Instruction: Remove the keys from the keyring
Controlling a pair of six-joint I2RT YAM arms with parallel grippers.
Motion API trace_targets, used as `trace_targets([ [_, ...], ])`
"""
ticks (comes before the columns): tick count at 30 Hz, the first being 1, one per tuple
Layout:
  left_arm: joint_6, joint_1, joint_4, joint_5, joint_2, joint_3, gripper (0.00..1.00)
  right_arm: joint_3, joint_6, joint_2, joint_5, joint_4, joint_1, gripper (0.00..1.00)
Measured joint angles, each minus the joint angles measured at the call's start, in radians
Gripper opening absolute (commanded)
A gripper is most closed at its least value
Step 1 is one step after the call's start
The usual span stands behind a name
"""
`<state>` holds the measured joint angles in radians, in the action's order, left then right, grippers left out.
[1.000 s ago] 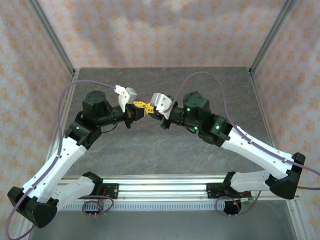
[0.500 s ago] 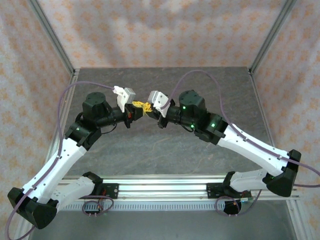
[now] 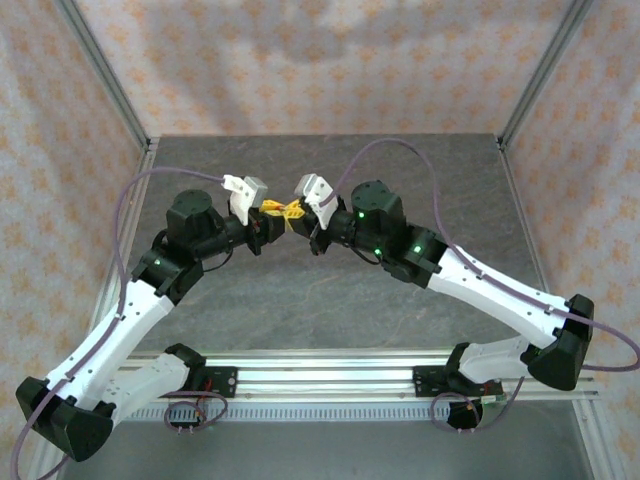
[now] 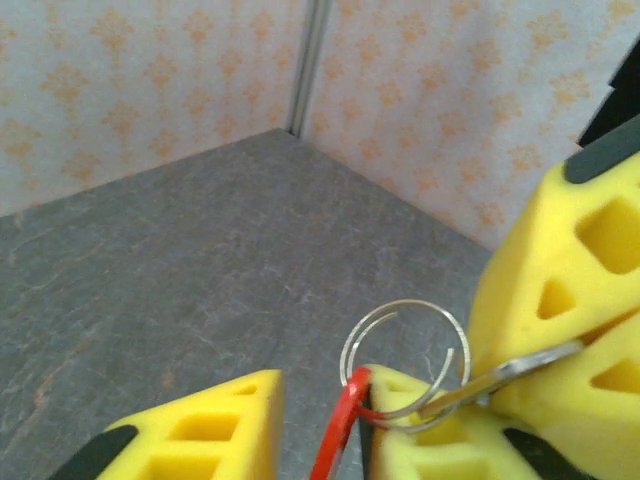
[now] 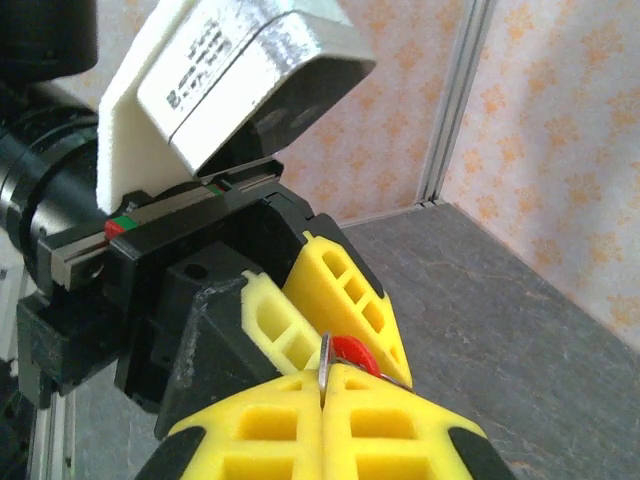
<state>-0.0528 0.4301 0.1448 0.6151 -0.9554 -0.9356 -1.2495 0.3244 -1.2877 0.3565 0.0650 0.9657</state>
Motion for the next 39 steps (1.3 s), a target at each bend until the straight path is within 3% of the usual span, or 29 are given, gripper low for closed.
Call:
trace_targets([
  [11, -0.003, 0.004, -0.102, -0.105, 0.063, 0.073, 0.59, 0.047, -0.167, 0.012, 0.008, -0.101, -0.018, 0.00],
  [26, 0.000, 0.048, -0.114, -0.157, 0.178, 0.136, 0.65, 0.053, -0.281, 0.013, 0.015, -0.122, -0.087, 0.00],
  [34, -0.061, 0.010, -0.132, -0.212, 0.182, 0.154, 0.69, 0.135, -0.540, 0.023, 0.132, -0.263, -0.238, 0.00],
  [39, -0.133, -0.053, -0.164, -0.175, 0.114, 0.132, 0.61, 0.165, -0.710, 0.016, 0.211, -0.364, -0.313, 0.00],
])
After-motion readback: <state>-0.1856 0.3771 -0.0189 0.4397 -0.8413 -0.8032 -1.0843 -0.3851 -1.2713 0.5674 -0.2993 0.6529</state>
